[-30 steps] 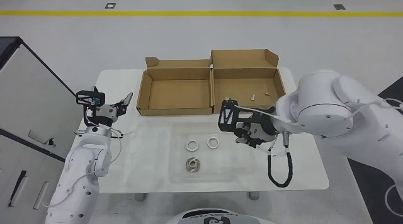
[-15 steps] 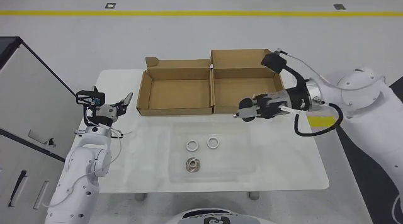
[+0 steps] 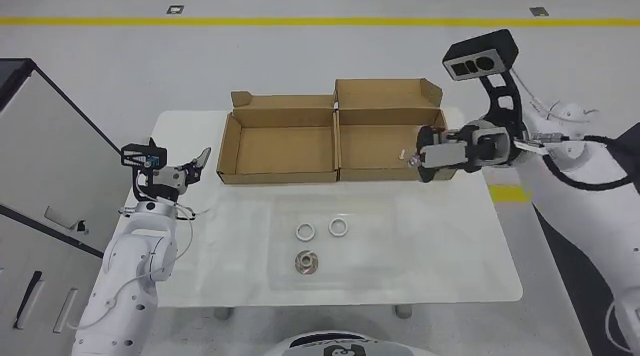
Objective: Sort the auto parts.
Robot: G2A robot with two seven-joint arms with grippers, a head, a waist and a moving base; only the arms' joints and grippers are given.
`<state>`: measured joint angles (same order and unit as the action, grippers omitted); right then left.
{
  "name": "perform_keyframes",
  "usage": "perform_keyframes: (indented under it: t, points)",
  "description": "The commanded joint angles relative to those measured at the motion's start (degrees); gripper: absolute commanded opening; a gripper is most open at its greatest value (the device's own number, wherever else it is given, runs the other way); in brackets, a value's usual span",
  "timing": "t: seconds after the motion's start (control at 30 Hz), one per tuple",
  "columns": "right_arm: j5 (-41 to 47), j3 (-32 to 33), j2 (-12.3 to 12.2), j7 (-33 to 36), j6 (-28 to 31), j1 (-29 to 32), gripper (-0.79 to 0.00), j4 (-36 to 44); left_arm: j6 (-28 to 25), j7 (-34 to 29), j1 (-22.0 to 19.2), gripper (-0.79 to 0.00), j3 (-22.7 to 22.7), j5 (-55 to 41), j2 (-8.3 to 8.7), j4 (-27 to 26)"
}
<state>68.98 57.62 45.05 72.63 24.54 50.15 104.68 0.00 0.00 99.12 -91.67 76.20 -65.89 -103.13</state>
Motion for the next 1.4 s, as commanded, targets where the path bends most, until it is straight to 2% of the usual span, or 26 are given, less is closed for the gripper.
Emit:
perform_keyframes:
  t: [0.0, 0.23, 0.5, 0.8, 0.87, 1.1, 1.23, 1.37]
  points:
    - [1.47, -0.80, 0.78, 0.55, 0.07, -1.94, -0.785, 0.31, 0.00, 0.00, 0.00, 0.000, 0.00, 0.00, 0.00, 0.00]
    - [7.48, -3.72, 3.76, 1.42, 0.33, -6.79, -0.785, 1.51, 0.00, 0.00, 0.00, 0.000, 0.00, 0.00, 0.00, 0.00]
    - [15.98, -5.78, 6.82, 3.25, 1.37, -8.81, -0.785, 1.56, 0.00, 0.00, 0.00, 0.000, 0.00, 0.00, 0.00, 0.00]
    - [15.98, -5.78, 6.82, 3.25, 1.37, -8.81, -0.785, 1.56, 0.00, 0.00, 0.00, 0.000, 0.00, 0.00, 0.00, 0.00]
    - [22.11, -5.99, 7.40, 0.43, 1.63, -6.38, -0.785, 3.85, 0.00, 0.00, 0.00, 0.000, 0.00, 0.00, 0.00, 0.00]
    - [32.08, -5.07, 9.47, 1.08, 1.41, -3.19, -0.785, 5.38, 0.00, 0.00, 0.00, 0.000, 0.00, 0.00, 0.00, 0.00]
    - [33.72, -4.54, 10.59, 1.35, 0.99, -2.41, -0.785, 5.18, 0.00, 0.00, 0.00, 0.000, 0.00, 0.00, 0.00, 0.00]
    - [30.70, -3.42, 11.32, 0.97, 0.62, -2.14, -0.785, 4.11, 0.00, 0.00, 0.00, 0.000, 0.00, 0.00, 0.00, 0.00]
